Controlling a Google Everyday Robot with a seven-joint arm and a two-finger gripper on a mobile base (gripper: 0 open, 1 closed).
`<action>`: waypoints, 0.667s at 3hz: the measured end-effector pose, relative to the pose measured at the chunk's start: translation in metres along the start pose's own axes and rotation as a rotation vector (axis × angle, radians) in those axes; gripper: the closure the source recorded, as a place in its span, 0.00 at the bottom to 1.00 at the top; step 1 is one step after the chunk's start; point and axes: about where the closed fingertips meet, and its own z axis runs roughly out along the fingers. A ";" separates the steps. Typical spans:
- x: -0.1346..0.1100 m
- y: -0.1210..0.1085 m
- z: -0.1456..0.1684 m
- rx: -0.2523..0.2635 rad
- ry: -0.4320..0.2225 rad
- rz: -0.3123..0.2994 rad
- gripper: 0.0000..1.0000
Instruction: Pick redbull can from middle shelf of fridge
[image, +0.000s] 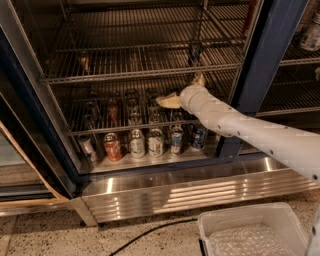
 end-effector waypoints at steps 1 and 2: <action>-0.009 -0.028 0.023 0.056 -0.083 0.107 0.00; -0.020 -0.043 0.035 0.080 -0.154 0.231 0.00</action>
Offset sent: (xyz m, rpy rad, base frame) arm 0.0720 -0.0273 0.0419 0.4443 -0.0978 -0.0983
